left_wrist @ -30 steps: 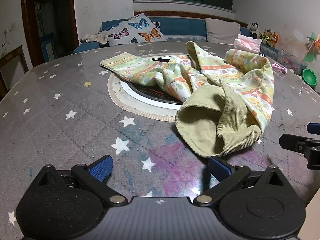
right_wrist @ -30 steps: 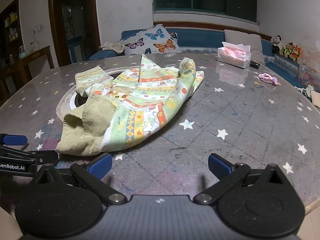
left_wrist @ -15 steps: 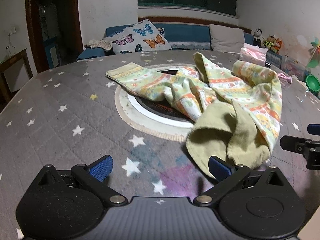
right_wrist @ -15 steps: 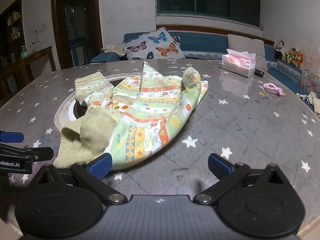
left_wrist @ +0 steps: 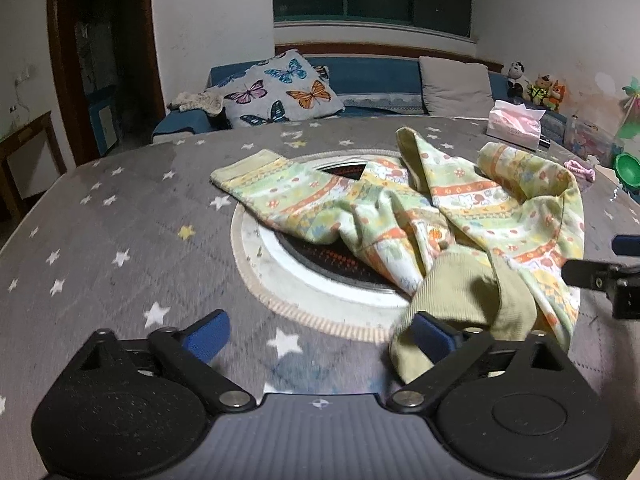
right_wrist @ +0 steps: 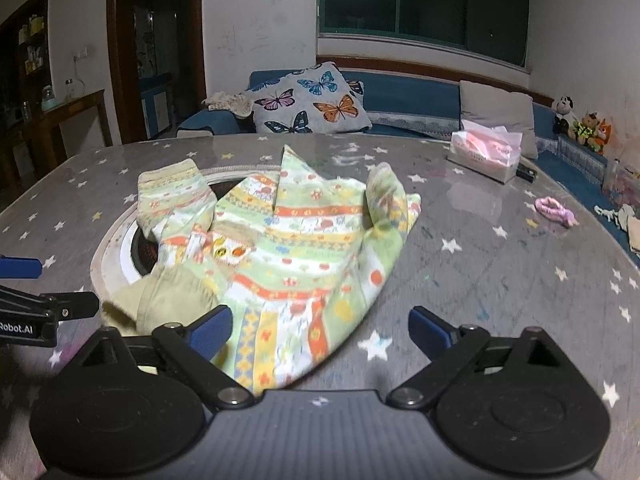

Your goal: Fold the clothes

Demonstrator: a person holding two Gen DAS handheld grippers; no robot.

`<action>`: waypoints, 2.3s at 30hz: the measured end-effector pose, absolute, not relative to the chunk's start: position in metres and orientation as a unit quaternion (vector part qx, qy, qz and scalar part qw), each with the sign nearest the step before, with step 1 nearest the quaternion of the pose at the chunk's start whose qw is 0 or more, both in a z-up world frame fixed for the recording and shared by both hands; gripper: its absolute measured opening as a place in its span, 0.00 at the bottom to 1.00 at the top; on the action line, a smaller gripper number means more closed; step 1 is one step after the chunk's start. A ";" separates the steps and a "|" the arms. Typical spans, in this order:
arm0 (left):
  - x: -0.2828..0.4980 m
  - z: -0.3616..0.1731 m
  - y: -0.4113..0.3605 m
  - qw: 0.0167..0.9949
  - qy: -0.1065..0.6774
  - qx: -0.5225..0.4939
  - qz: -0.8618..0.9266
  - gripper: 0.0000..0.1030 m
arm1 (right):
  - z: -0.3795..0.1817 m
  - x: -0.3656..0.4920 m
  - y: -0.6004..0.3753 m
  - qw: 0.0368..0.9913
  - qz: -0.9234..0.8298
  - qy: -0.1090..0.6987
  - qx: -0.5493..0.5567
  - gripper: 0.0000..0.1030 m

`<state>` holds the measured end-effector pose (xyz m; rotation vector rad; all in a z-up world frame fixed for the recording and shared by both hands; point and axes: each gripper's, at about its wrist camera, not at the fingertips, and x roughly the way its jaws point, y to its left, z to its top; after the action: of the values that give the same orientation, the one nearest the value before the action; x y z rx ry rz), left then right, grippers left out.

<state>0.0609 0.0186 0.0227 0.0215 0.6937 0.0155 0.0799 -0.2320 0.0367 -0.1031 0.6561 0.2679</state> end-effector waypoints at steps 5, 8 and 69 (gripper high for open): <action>0.078 0.030 0.020 0.942 0.335 0.008 -0.002 0.82 | 0.049 0.107 -0.235 0.940 0.125 0.313 -0.051 0.84; 0.092 0.036 0.020 0.944 0.331 0.009 0.002 0.80 | 0.057 0.123 -0.237 0.942 0.121 0.308 -0.052 0.80; 0.171 0.053 0.057 0.930 0.362 -0.058 -0.002 0.08 | 0.065 0.095 -0.420 0.950 -0.047 0.291 0.108 0.06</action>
<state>0.1708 0.0571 0.0531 -0.1185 0.7407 -0.0032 0.0949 -0.4205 0.0650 0.2197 0.5911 -0.0950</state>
